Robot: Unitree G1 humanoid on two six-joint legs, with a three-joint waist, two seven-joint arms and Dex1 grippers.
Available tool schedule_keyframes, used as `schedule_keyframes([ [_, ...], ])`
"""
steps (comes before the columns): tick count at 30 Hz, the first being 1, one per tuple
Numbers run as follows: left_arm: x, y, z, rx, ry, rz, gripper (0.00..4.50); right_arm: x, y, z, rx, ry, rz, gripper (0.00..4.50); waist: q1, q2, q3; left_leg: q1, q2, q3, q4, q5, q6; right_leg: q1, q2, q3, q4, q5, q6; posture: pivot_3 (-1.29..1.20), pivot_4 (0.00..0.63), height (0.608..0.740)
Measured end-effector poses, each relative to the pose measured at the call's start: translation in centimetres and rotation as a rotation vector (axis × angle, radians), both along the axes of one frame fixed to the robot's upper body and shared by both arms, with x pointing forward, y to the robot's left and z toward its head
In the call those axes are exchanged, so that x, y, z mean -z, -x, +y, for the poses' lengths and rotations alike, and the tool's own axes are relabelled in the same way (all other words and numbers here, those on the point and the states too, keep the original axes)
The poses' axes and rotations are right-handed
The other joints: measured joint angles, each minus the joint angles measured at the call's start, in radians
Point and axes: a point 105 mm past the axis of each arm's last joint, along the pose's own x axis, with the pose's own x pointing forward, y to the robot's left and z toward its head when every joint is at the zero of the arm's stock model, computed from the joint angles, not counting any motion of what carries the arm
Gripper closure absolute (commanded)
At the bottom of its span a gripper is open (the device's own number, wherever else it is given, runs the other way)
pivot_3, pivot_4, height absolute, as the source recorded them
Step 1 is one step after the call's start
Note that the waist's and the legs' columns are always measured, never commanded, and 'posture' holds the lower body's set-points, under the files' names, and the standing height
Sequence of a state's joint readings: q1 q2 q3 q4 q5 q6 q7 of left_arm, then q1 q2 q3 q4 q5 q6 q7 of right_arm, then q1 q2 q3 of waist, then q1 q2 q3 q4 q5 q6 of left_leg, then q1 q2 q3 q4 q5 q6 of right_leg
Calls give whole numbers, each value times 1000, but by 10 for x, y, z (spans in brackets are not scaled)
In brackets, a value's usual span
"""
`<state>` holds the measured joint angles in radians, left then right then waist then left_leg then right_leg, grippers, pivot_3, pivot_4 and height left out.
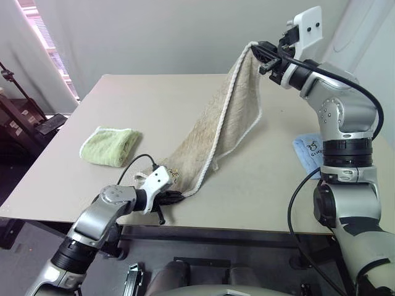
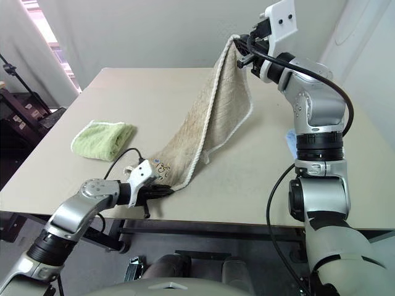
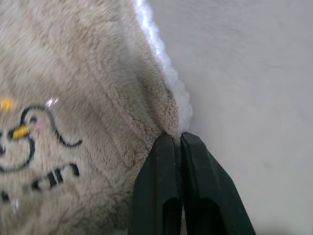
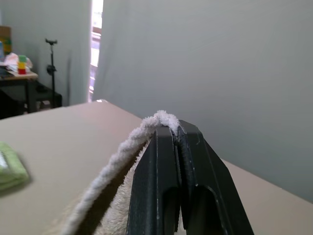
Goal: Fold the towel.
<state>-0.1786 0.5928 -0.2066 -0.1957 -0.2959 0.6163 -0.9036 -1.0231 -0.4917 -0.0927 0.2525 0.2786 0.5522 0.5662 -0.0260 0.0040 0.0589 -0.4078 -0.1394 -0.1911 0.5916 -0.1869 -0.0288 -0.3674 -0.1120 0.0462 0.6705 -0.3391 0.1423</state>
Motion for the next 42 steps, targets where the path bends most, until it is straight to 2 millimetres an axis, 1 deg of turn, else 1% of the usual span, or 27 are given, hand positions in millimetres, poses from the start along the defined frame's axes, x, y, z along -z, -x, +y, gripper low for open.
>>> schedule_keyframes([
  [1,-7,-1,6,-26,37,4,4459,3,-2,-3,15,5,10,4500,0,0,0,0,0,0,0,0,0,0,0,0,0,0,0,0,0,740],
  [3,-32,-7,24,-85,110,-27,4459,11,-6,-14,62,23,29,4500,2,0,0,0,0,0,1,0,0,0,0,0,1,0,0,0,0,740],
  [7,-81,-27,77,-258,193,-128,4459,25,-14,-42,168,55,68,4500,5,0,0,0,0,0,1,0,0,0,0,0,1,0,0,0,0,740],
  [10,-106,-49,115,-415,244,-201,4459,32,-15,-63,235,66,80,4500,9,0,0,0,0,0,1,0,0,0,0,0,0,0,0,0,0,740],
  [12,-121,-69,132,-510,284,-252,4459,37,-15,-74,263,65,90,4500,11,-1,0,0,-1,0,1,0,0,0,0,0,0,0,0,0,0,740],
  [13,-127,-80,137,-550,298,-280,4459,39,-15,-78,274,70,93,4500,12,-1,0,0,-1,0,2,0,0,1,0,0,0,0,0,0,0,740],
  [15,-141,-102,140,-603,317,-337,4459,44,-17,-81,284,74,95,4500,11,-1,0,0,-1,0,3,0,0,1,0,0,0,1,2,0,0,740],
  [18,-152,-135,134,-645,366,-398,4459,55,-23,-91,318,65,122,4500,7,-2,0,0,-1,0,4,0,0,2,0,0,0,2,2,0,0,740],
  [20,-156,-161,125,-686,391,-413,4459,63,-32,-100,370,48,146,4500,4,-3,1,0,-2,0,5,1,-1,2,0,0,1,2,3,0,0,740],
  [22,-167,-180,114,-722,405,-445,4459,65,-42,-100,416,24,144,4500,-5,-5,2,-1,-2,0,4,1,-1,1,0,0,1,3,3,0,0,740],
  [25,-189,-198,100,-777,427,-498,4459,59,-51,-106,499,5,106,4500,-25,-6,3,-3,-3,1,3,2,-3,1,-2,0,0,3,4,0,0,740],
  [28,-203,-204,92,-810,435,-546,4459,47,-56,-108,545,-12,48,4500,-51,-6,3,-4,-4,3,1,3,-4,1,-4,0,0,3,5,0,0,740],
  [31,-204,-205,90,-821,454,-547,4459,40,-56,-108,554,-12,8,4500,-77,-6,3,-4,-4,3,1,3,-4,0,-5,0,0,2,5,0,0,740],
  [33,-201,-205,89,-814,434,-547,4459,42,-56,-107,534,-3,5,4500,-92,-6,3,-4,-4,3,1,3,-4,0,-5,0,0,2,5,0,0,740],
  [35,-197,-204,85,-763,415,-543,4459,49,-55,-106,495,12,17,4500,-102,-6,2,-4,-4,3,3,3,-4,1,-4,0,1,2,6,0,0,740],
  [37,-182,-197,81,-652,399,-525,4459,62,-49,-108,442,38,33,4500,-105,-7,2,-2,-4,3,4,3,-4,3,-4,-1,2,2,6,0,0,740],
  [40,-138,-180,86,-521,353,-436,4459,95,-37,-113,366,57,103,4500,-109,-7,2,-1,-4,3,5,3,-3,2,-3,0,6,2,6,0,0,740],
  [42,-118,-168,89,-451,330,-388,4459,108,-23,-110,294,74,126,4500,-105,-7,2,-2,-4,1,6,2,0,0,-3,-1,11,2,6,0,0,740],
])
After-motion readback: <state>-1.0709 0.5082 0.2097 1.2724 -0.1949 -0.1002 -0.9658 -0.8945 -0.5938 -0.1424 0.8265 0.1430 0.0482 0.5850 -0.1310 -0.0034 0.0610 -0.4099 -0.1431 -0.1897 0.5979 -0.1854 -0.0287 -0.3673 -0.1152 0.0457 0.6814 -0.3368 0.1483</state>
